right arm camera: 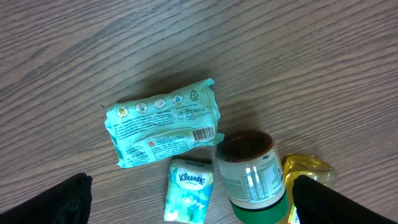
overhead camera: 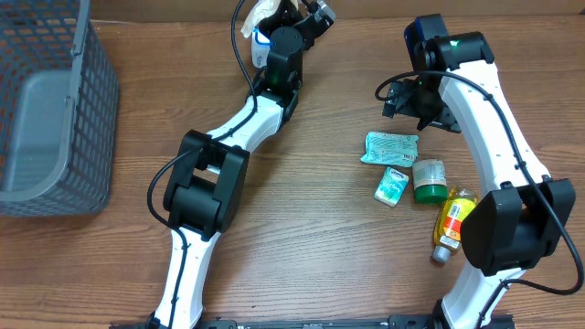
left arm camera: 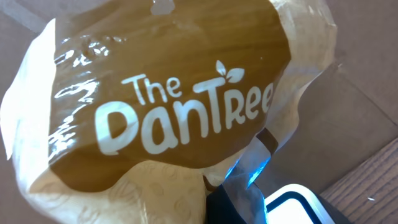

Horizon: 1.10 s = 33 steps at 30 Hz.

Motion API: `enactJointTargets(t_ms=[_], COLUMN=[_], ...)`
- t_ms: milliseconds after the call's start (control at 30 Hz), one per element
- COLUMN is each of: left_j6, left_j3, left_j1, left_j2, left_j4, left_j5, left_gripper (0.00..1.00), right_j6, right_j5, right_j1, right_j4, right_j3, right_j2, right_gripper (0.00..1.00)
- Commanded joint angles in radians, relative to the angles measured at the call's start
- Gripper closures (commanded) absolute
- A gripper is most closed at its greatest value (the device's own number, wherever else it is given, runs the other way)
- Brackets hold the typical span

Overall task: Scan the item barcode
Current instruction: 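Carry the snack bag with the left gripper over the white scanner, then bring the snack bag back to table center and lower it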

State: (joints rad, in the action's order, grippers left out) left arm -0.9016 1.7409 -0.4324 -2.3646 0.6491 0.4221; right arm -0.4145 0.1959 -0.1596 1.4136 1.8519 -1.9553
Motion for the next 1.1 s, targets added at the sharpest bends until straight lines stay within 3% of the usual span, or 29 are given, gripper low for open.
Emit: enactJointTargets(t_ms=[0, 100, 233, 400, 567, 633, 767, 933, 1067], left_j6=[0.03, 0.126, 0.139, 0.313, 0.65, 0.811, 1.131, 1.263, 1.333], left_j3=[0.013, 0.013, 0.013, 0.013, 0.014, 0.013, 0.013, 0.006, -0.065], left_j1=[-0.003, -0.025, -0.072, -0.139, -0.183, -0.189, -0.174, -0.161, -0.172], left_j2=[-0.006, 0.014, 0.072, 0.181, 0.325, 0.386, 0.472, 0.472, 0.468], left_j4=[0.077, 0.119, 0.011, -0.346, -0.772, -0.976, -1.33, -1.545, -1.589], left_j5=[0.05, 0.158, 0.242, 0.254, 0.228, 0.132, -0.228, -0.481, -0.58], left_gripper=[0.96, 0.96, 0.95, 0.96, 0.95, 0.96, 0.96, 0.96, 0.92], right_j6=[-0.005, -0.005, -0.005, -0.005, -0.005, -0.005, -0.005, -0.005, -0.005], right_j5=[0.013, 0.013, 0.013, 0.013, 0.013, 0.013, 0.013, 0.013, 0.013], right_j1=[-0.004, -0.004, -0.004, -0.004, -0.004, -0.004, -0.003, -0.004, -0.004], right_j4=[-0.003, -0.003, -0.003, -0.003, -0.003, -0.003, -0.003, -0.003, -0.003], right_j3=[0.016, 0.016, 0.016, 0.016, 0.016, 0.016, 0.016, 0.016, 0.016], right_j2=[0.012, 0.012, 0.012, 0.012, 0.012, 0.012, 0.012, 0.012, 0.012], right_gripper=[0.0, 0.0, 0.0, 0.0, 0.0, 0.0, 0.0, 0.0, 0.0])
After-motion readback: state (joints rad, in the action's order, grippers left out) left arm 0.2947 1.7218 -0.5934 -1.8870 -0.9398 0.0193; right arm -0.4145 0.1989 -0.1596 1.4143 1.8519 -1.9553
